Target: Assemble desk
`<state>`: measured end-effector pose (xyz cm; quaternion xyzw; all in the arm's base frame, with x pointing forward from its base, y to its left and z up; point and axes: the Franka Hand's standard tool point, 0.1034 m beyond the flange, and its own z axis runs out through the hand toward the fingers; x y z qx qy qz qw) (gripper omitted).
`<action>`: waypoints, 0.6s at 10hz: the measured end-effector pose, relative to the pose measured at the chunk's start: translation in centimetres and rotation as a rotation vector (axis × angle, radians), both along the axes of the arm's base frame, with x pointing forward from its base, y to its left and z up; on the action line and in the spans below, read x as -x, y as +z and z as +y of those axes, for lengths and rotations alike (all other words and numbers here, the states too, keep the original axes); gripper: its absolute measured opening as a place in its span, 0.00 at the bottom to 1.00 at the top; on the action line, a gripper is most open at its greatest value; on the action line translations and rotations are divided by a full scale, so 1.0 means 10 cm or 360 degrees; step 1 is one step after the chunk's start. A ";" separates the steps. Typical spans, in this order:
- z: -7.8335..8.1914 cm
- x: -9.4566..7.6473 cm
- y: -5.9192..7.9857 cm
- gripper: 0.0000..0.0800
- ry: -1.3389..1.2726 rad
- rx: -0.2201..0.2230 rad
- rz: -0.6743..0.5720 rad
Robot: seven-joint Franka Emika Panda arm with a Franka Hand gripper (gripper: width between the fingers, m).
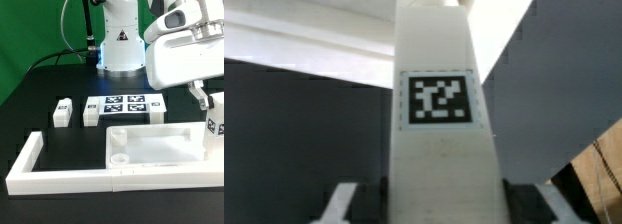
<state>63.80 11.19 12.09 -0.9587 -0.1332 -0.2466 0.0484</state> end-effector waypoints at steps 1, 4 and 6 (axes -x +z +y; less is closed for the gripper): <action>0.00 0.02 0.00 0.36 -0.0005 -0.0002 -0.0046; 0.00 0.02 0.00 0.36 -0.0009 -0.0004 -0.0080; 0.00 0.02 0.00 0.67 -0.0009 -0.0004 -0.0079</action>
Offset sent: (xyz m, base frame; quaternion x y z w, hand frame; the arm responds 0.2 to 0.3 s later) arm 0.0000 0.0000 0.0000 0.0000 0.0000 0.0000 1.0000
